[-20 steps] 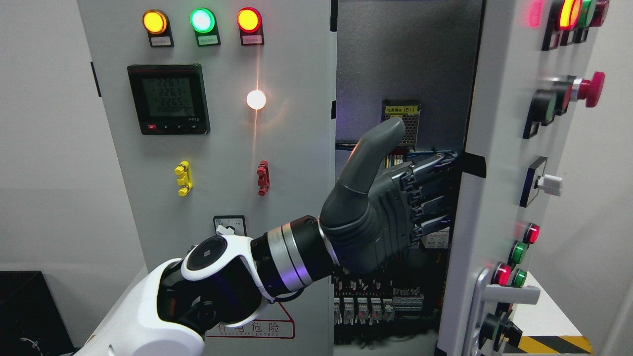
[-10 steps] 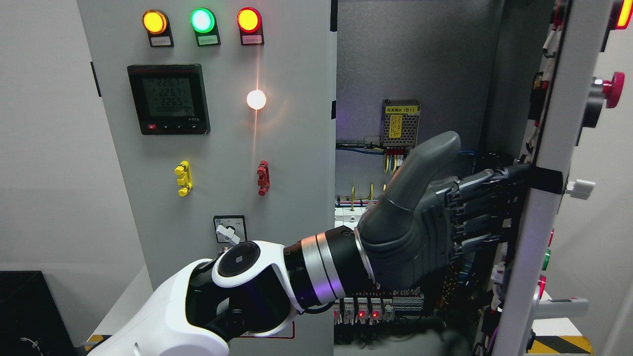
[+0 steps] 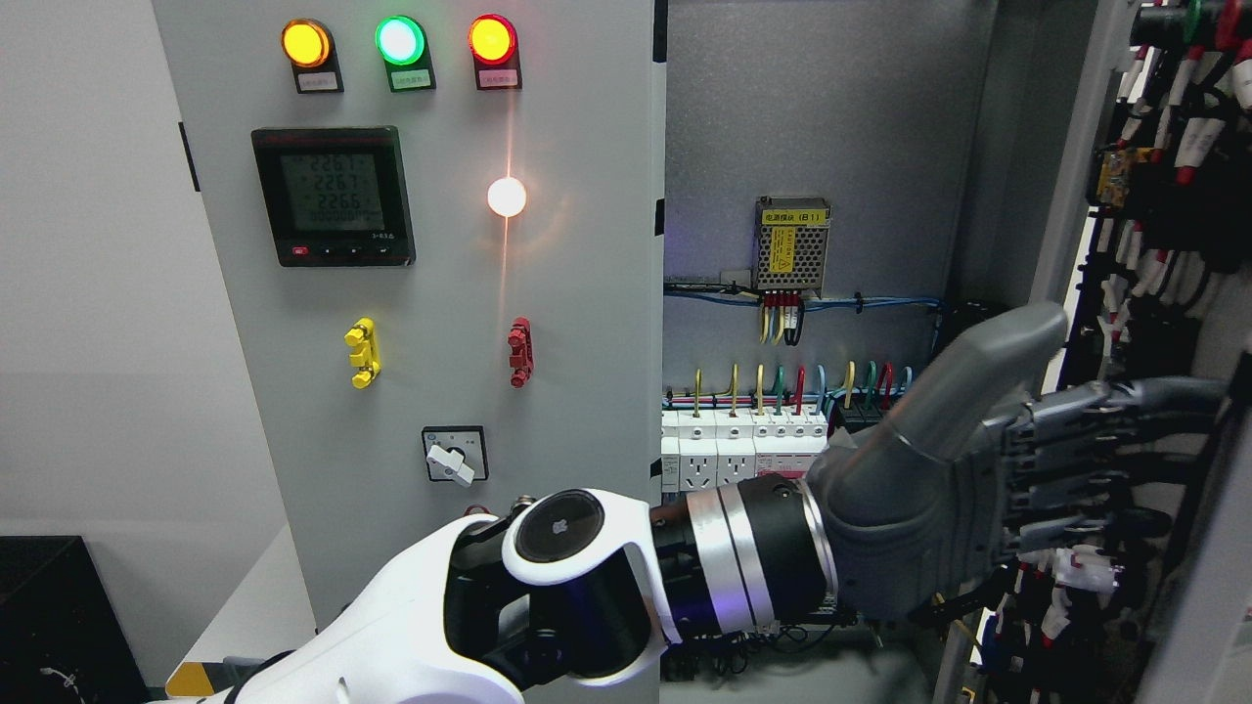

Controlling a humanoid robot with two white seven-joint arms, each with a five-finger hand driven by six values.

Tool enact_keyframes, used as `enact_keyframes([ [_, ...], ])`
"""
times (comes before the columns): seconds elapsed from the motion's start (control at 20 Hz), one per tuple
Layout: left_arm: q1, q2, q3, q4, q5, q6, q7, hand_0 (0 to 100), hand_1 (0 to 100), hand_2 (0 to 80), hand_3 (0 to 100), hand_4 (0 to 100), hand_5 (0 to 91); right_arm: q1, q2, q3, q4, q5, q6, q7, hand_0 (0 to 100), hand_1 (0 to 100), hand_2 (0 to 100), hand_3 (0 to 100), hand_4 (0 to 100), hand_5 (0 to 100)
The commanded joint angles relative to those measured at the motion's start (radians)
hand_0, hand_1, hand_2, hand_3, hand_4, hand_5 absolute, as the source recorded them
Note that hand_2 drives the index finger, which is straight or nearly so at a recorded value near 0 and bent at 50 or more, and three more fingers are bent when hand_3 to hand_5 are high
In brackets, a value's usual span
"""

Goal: Open door with both hands
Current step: 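Push the door edge outward with the left hand, swinging it open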

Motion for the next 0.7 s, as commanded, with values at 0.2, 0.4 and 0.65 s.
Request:
enact_keyframes([
  [0.2, -0.033, -0.201, -0.041, 0.139, -0.041, 0.002, 0.000, 0, 0, 0.0, 0, 0, 0.0, 0.000, 0.000, 0.000, 0.000, 0.003, -0.001, 0.000, 19, 0, 0, 0, 0, 0],
  [0.4, -0.042, -0.241, -0.043, 0.185, -0.044, 0.002, 0.000, 0, 0, 0.0, 0, 0, 0.0, -0.001, 0.000, 0.000, 0.000, 0.003, 0.000, 0.000, 19, 0, 0, 0, 0, 0],
  [0.65, -0.044, -0.293, -0.063, 0.242, -0.056, 0.002, 0.000, 0, 0, 0.0, 0, 0, 0.0, 0.000, 0.000, 0.000, 0.000, 0.003, -0.001, 0.000, 19, 0, 0, 0, 0, 0],
])
